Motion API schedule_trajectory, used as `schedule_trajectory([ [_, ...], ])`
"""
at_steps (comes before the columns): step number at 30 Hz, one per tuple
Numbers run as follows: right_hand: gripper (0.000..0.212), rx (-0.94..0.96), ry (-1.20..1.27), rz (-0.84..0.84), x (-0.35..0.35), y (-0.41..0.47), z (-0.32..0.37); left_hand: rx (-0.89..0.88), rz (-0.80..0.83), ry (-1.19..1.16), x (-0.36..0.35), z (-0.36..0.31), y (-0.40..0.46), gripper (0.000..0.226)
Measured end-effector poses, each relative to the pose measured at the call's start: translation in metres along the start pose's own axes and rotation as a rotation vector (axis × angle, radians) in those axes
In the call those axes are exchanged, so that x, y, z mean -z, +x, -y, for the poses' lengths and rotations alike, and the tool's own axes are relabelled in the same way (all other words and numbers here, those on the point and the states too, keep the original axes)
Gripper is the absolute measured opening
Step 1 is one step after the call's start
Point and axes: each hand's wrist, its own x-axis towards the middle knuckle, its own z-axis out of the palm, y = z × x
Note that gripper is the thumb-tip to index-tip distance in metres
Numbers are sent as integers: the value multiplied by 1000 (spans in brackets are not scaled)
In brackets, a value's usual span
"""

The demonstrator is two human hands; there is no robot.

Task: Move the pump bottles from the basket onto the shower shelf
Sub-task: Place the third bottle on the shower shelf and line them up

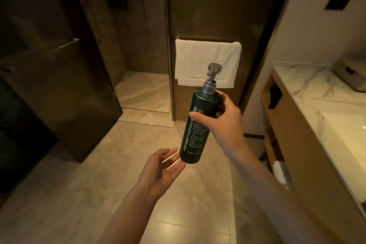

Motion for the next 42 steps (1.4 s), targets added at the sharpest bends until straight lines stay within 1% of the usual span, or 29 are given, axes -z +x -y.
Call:
schedule_trajectory([
  [6,62,-45,59,88,-92,45,-18,-30,-115,-42,48,-71,31,28],
  [11,63,-52,40,141,-141,103,-41,-25,-172,-71,55,-113,81,27],
  [16,65,-46,33,191,-174,189,-74,-4,-203,-98,38,-161,154,23],
  [18,69,-31,41,214,-185,231,-84,-17,-218,-116,24,-188,185,24],
  [21,73,-6,61,263,-202,304,-85,-47,-233,-153,-5,-237,226,26],
  [26,72,41,97,362,-237,418,-80,-110,-262,-201,-46,-316,291,25],
  [29,72,51,109,391,-264,467,-91,-132,-282,-229,-52,-351,328,24],
  [34,74,44,101,431,-316,538,-117,-120,-291,-271,-48,-410,392,22],
  [38,72,72,100,404,-365,605,-116,-122,-254,-267,-46,-482,440,17],
  [42,68,115,96,355,-429,689,-100,-159,-195,-239,-44,-585,491,21],
])
